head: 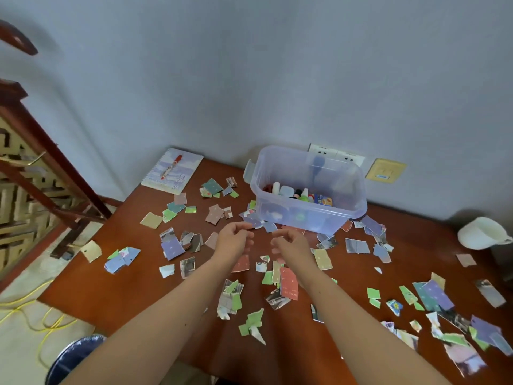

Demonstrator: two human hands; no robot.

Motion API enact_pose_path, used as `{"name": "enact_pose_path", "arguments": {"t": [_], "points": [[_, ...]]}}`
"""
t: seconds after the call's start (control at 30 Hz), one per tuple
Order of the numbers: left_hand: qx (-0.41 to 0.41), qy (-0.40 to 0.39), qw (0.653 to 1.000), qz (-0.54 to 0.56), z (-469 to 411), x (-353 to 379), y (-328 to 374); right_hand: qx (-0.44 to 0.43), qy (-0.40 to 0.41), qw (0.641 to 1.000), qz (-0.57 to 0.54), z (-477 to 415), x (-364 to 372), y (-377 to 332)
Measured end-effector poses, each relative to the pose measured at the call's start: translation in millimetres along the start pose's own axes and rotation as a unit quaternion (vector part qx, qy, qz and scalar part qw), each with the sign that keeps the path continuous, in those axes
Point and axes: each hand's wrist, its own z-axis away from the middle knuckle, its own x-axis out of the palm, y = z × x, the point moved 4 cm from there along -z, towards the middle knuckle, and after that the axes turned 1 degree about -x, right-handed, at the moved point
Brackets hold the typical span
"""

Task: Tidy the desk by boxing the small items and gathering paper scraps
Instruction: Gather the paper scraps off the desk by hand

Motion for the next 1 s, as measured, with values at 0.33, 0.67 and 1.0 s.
{"name": "enact_pose_path", "arguments": {"t": [0.33, 0.67, 1.0], "points": [[0.034, 0.101, 0.994, -0.007, 42, -59, -13, -0.073, -0.101, 0.991, 0.055, 14, 39, -17], [0.035, 0.128, 0.991, -0.008, 20, -105, 11, -0.069, -0.148, 0.984, 0.066, -4, 85, -41], [0.022, 0.045, 0.996, -0.072, -96, -136, 48, -0.04, -0.059, 0.994, 0.078, -84, 143, -64]]}}
